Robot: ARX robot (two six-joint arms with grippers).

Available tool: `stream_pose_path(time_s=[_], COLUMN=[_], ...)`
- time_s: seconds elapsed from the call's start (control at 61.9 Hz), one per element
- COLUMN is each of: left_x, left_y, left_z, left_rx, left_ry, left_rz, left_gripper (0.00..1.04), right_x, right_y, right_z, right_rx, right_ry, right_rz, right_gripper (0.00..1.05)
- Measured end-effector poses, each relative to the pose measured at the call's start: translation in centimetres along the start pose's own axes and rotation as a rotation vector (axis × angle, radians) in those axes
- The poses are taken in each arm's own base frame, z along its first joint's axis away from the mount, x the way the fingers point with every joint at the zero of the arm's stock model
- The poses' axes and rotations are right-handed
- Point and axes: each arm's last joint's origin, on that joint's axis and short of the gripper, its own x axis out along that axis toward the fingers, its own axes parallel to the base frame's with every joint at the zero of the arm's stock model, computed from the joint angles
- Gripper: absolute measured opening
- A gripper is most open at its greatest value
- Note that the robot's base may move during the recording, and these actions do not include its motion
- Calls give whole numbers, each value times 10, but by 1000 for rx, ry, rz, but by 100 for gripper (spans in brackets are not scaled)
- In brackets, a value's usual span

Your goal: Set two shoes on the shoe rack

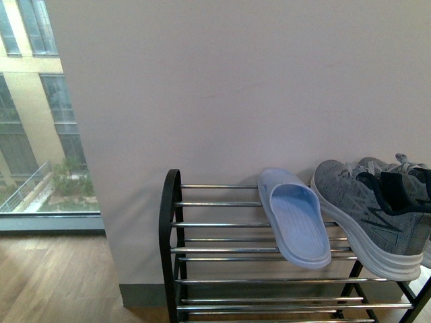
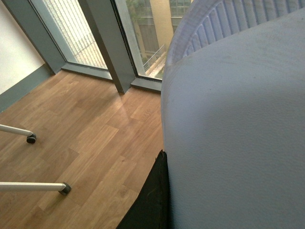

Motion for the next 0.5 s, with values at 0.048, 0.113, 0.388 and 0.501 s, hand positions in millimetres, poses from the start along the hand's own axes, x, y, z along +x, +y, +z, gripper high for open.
stream_pose_path(time_s=[0.048, 0.113, 0.388, 0.501], left_x=[0, 0, 0, 0], left_y=[0, 0, 0, 0], left_z=[0, 0, 0, 0], left_rx=[0, 0, 0, 0], left_ry=[0, 0, 0, 0], left_rz=[0, 0, 0, 0], left_gripper=[2, 2, 2, 2], right_x=[-1, -3, -8, -11], right_y=[0, 0, 0, 0], right_z=[0, 0, 0, 0], right_rx=[0, 0, 0, 0], right_ry=[-1, -2, -2, -1], right_rz=[0, 0, 0, 0], right_gripper=[1, 2, 2, 2])
